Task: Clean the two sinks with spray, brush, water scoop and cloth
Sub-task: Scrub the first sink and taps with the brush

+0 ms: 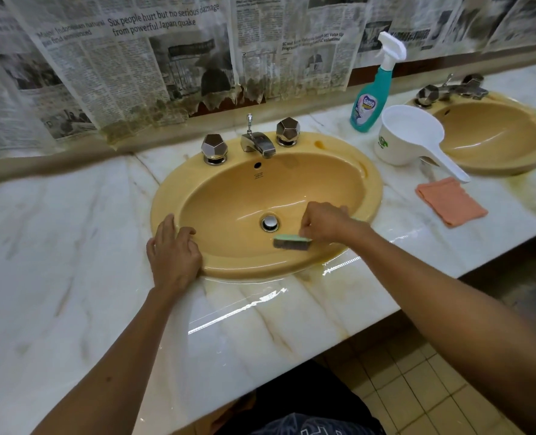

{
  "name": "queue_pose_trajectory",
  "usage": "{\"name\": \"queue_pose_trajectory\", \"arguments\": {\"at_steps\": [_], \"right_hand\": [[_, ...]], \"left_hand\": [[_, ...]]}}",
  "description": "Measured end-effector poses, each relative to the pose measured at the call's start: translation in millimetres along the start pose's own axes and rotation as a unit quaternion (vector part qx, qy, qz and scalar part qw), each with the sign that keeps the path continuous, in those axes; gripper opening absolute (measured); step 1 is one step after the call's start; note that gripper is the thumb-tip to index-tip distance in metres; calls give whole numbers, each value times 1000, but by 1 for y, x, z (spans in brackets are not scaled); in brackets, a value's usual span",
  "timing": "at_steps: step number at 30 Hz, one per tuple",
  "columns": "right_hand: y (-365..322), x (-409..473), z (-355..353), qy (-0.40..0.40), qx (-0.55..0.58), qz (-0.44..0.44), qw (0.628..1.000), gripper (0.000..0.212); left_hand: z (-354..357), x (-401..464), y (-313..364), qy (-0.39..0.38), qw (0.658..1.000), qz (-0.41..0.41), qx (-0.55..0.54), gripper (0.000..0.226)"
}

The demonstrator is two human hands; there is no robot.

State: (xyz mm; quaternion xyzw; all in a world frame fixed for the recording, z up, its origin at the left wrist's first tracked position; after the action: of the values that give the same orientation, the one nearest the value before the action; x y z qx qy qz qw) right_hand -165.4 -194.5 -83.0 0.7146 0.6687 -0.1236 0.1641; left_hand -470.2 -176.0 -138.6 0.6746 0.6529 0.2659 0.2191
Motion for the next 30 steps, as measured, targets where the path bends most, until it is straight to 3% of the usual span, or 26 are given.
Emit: {"name": "queue_pose_trajectory", "arguments": {"at_steps": [3, 7, 10, 13, 19, 21, 23, 25, 27, 30], "right_hand": [[15, -22, -7, 57, -29, 19, 998, 6], [76, -47, -7, 99, -33, 204, 973, 13], [36, -60, 6, 146, -60, 149, 976, 18], [11, -77, 15, 176, -54, 99, 978, 22], [113, -84, 33, 152, 73, 304, 938, 21], [90, -86, 40, 175, 96, 253, 947, 21], [52, -95, 46, 229, 116, 131, 957, 16], [42, -107, 56, 285, 123, 70, 948, 20], [66, -112, 69, 321, 129, 109, 932, 20], [109, -114, 86, 301, 117, 197, 926, 10]], "left_hand": [[7, 0, 12, -21, 998, -48, -19, 32], [33, -12, 73, -28, 999, 38, -27, 27], [66, -13, 122, -86, 989, 101, -62, 29], [91, -12, 148, -138, 982, 108, -72, 31], [114, -14, 138, -196, 978, 53, -43, 35], [111, -15, 141, -196, 979, 44, -45, 34], [107, -18, 145, -194, 979, 38, -44, 35], [102, -20, 147, -192, 980, 31, -37, 34], [99, -21, 147, -185, 982, 19, -31, 31], [102, -21, 141, -179, 984, 3, -22, 30]]}}
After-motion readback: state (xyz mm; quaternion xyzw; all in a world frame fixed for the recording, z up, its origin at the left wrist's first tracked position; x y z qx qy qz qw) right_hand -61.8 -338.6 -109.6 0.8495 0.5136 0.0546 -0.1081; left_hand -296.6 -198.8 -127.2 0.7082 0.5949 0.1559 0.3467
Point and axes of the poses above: each hand's wrist, its own x-axis towards the middle knuckle, its own z-axis out of the palm, y = z × x, the point moved 8 cm from there along x, towards the middle knuckle, and after that the axes turned 14 degrees about -x, right-handed, at the moved point
